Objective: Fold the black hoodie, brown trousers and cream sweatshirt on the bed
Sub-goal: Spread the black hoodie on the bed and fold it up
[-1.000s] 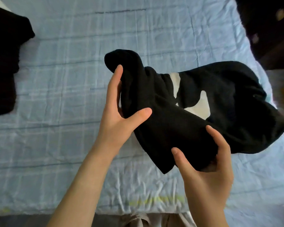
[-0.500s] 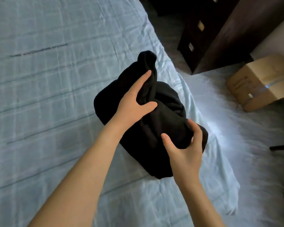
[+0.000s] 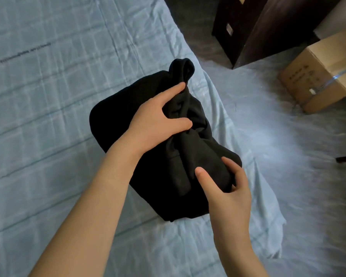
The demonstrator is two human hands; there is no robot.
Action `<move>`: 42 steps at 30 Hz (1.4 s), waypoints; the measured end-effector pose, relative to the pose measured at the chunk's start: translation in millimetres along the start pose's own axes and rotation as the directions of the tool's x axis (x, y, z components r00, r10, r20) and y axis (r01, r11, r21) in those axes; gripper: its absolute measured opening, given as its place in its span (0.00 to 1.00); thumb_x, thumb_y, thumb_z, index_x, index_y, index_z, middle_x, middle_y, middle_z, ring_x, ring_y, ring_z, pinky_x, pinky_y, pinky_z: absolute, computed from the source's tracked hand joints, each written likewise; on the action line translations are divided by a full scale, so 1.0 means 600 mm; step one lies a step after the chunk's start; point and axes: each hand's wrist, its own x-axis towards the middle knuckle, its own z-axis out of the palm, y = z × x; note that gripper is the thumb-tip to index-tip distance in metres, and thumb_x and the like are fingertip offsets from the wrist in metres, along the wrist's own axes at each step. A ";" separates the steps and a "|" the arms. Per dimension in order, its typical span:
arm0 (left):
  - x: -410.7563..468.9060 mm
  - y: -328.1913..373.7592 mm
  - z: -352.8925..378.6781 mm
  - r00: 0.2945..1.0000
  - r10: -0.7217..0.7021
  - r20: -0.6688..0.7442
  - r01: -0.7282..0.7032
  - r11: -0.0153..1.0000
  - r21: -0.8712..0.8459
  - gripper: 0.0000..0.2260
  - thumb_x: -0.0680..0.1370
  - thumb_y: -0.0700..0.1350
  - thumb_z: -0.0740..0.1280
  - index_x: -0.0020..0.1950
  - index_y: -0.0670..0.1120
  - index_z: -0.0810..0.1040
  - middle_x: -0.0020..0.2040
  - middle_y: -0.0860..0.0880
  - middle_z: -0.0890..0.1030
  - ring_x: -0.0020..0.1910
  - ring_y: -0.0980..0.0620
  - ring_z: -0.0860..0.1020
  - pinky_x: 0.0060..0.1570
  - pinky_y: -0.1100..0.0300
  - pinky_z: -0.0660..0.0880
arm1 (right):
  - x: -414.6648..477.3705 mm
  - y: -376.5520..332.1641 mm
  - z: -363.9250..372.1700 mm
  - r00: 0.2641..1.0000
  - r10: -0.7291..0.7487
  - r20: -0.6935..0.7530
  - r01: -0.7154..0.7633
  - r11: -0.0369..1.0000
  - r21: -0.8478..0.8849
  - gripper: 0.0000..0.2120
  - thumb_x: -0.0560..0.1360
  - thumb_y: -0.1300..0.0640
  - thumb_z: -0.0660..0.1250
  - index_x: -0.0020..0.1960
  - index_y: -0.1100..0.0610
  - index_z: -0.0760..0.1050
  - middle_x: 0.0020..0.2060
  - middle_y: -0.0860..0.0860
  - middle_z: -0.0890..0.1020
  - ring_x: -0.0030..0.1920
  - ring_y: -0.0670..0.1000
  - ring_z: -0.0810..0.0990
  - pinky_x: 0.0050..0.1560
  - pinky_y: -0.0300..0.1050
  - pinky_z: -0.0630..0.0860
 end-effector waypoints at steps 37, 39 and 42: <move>-0.077 -0.024 0.040 0.995 -0.056 -0.083 0.016 0.907 -0.420 0.22 0.80 0.54 0.61 0.74 0.65 0.65 0.76 0.61 0.64 0.69 0.59 0.72 0.67 0.63 0.71 | -0.022 -0.016 -0.048 0.981 0.002 0.194 0.064 0.941 -0.331 0.20 0.76 0.33 0.56 0.66 0.36 0.69 0.39 0.49 0.86 0.37 0.48 0.85 0.38 0.43 0.81; -0.070 -0.013 0.051 0.998 -0.044 -0.053 0.010 0.850 -0.527 0.20 0.83 0.50 0.57 0.75 0.63 0.64 0.77 0.56 0.62 0.63 0.51 0.78 0.64 0.58 0.75 | -0.030 -0.048 -0.061 0.963 -0.239 0.126 0.268 0.792 -0.549 0.20 0.73 0.33 0.54 0.64 0.33 0.68 0.42 0.41 0.82 0.40 0.43 0.82 0.37 0.34 0.74; -0.055 -0.007 0.062 0.996 -0.083 -0.033 0.052 0.833 -0.551 0.21 0.85 0.44 0.55 0.78 0.57 0.62 0.79 0.53 0.59 0.63 0.49 0.77 0.66 0.55 0.73 | -0.016 -0.081 -0.027 0.782 -0.611 0.123 0.560 0.604 -0.567 0.20 0.77 0.46 0.59 0.69 0.46 0.71 0.52 0.40 0.75 0.51 0.44 0.78 0.48 0.30 0.72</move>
